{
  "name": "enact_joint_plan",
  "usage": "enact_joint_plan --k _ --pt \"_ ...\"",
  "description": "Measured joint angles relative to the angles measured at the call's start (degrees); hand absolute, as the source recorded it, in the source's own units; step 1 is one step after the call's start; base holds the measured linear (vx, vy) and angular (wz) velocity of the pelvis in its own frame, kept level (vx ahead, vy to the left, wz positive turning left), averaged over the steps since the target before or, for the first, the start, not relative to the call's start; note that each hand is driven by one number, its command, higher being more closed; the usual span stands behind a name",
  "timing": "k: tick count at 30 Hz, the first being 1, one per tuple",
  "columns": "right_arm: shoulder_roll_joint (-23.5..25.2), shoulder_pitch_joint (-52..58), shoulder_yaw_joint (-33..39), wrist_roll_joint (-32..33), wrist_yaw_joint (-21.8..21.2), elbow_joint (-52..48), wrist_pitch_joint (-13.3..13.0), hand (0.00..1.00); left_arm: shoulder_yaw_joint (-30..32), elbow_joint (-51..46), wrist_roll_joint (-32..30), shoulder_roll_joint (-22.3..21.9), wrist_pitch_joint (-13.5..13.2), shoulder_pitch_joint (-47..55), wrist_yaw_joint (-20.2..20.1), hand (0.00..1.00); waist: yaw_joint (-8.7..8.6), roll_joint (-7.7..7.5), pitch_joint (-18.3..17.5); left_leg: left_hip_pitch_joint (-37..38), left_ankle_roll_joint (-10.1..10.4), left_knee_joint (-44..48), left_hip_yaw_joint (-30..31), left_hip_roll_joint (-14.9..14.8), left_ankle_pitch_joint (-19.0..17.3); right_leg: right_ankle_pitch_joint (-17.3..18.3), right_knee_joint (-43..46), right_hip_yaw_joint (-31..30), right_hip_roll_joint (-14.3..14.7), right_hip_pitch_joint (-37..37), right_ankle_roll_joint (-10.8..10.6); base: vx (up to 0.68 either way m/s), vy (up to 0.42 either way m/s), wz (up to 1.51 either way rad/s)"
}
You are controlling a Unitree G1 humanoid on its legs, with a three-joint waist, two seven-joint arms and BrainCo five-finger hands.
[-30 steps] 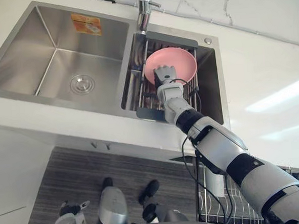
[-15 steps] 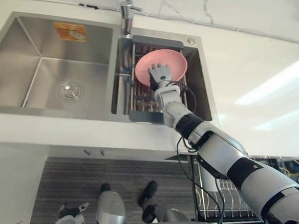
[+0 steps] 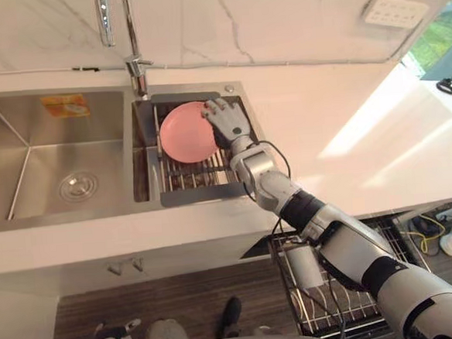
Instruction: Walk over to the sink, pick up the cup, carry it to the dishwasher, place the cup inside the dishwasher, then close the dishwasher door
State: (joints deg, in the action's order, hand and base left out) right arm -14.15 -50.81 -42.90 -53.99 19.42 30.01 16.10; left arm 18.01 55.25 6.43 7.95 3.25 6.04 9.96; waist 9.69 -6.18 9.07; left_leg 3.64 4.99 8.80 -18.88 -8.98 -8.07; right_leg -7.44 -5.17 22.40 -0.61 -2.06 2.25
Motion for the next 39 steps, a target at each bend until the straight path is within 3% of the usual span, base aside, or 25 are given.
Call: enact_joint_plan --k 4,5,8,14,20,22,27,33,39 --pt "-0.2 0.2 -0.8 2.7 -0.3 -0.2 -1.3 1.0 0.0 0.0 0.0 -0.2 0.0 1.1 -0.2 0.0 -0.98 0.11 -0.4 0.8 0.3 -1.2 -0.1 0.0 0.6 -0.2 0.0 -0.2 0.4 0.1 -0.2 0.01 -0.022 -0.05" --pt "-0.4 0.6 -0.9 4.6 -0.7 -0.4 -1.8 0.0 0.0 0.1 0.0 -0.2 0.0 1.5 -0.2 0.0 -1.03 0.27 -0.8 1.1 0.3 -1.4 -0.3 0.0 0.6 -0.5 0.0 -0.4 0.4 0.1 0.2 0.02 -0.004 -0.09" --pt "-1.7 2.4 -1.1 7.7 -2.1 -2.7 -3.6 0.0 0.3 0.6 0.0 -0.6 0.1 1.8 -0.2 0.0 -1.39 0.74 -2.1 1.6 0.3 -2.0 -0.6 0.1 0.7 -1.1 0.0 -1.0 0.5 0.1 0.2 0.03 0.015 -0.1" --pt "-2.3 3.2 -2.0 6.3 -6.0 -4.3 -4.7 0.0 0.9 1.1 0.0 -2.1 1.3 1.3 0.1 0.0 -2.81 0.99 -2.3 1.9 -0.4 -2.1 -1.5 1.0 1.2 -2.1 0.0 -1.6 -0.2 0.0 -0.1 -0.04 0.017 -0.08" --pt "-0.3 3.4 -5.4 2.0 -11.1 0.5 -4.6 0.0 0.3 1.9 0.0 -2.2 2.7 1.9 1.0 0.0 -2.23 1.27 -3.4 2.4 -0.2 -4.6 -1.6 0.7 2.8 1.7 0.0 2.0 -0.5 0.1 -0.8 -0.05 -0.009 0.01" --pt "0.9 3.4 -5.4 1.9 -12.1 2.7 -4.3 0.0 -0.2 2.0 0.0 -2.1 2.8 1.8 1.0 0.0 -1.83 0.94 -3.7 2.5 0.1 -4.9 -1.3 0.9 2.9 0.1 0.0 3.1 -0.9 0.1 -0.2 0.0 -0.036 0.06" --pt "2.5 2.1 -5.4 1.9 -13.2 7.9 -1.5 0.0 -0.2 2.1 -0.5 -2.4 3.0 1.5 1.0 0.0 -1.08 1.53 -4.0 2.4 0.5 -4.8 0.1 1.1 3.2 -1.8 0.0 3.9 -1.0 0.3 1.3 -0.01 -0.037 0.05" --pt "3.8 -0.3 -3.8 1.8 -14.4 14.3 0.8 0.0 0.0 2.1 -1.1 -2.4 3.4 0.9 1.2 0.0 -0.29 1.63 -4.0 1.7 0.2 -3.8 1.8 1.3 2.9 -1.9 0.0 5.0 -1.5 1.1 0.7 -0.02 -0.018 0.12" --pt "5.7 -4.7 0.3 1.9 -15.1 21.8 4.6 0.0 1.1 2.0 -1.1 -2.3 4.0 0.1 1.3 0.0 1.94 2.39 -2.7 0.3 0.5 -3.6 3.2 1.6 2.8 -1.4 0.0 6.3 -2.0 0.6 0.2 -0.03 -0.035 0.1"
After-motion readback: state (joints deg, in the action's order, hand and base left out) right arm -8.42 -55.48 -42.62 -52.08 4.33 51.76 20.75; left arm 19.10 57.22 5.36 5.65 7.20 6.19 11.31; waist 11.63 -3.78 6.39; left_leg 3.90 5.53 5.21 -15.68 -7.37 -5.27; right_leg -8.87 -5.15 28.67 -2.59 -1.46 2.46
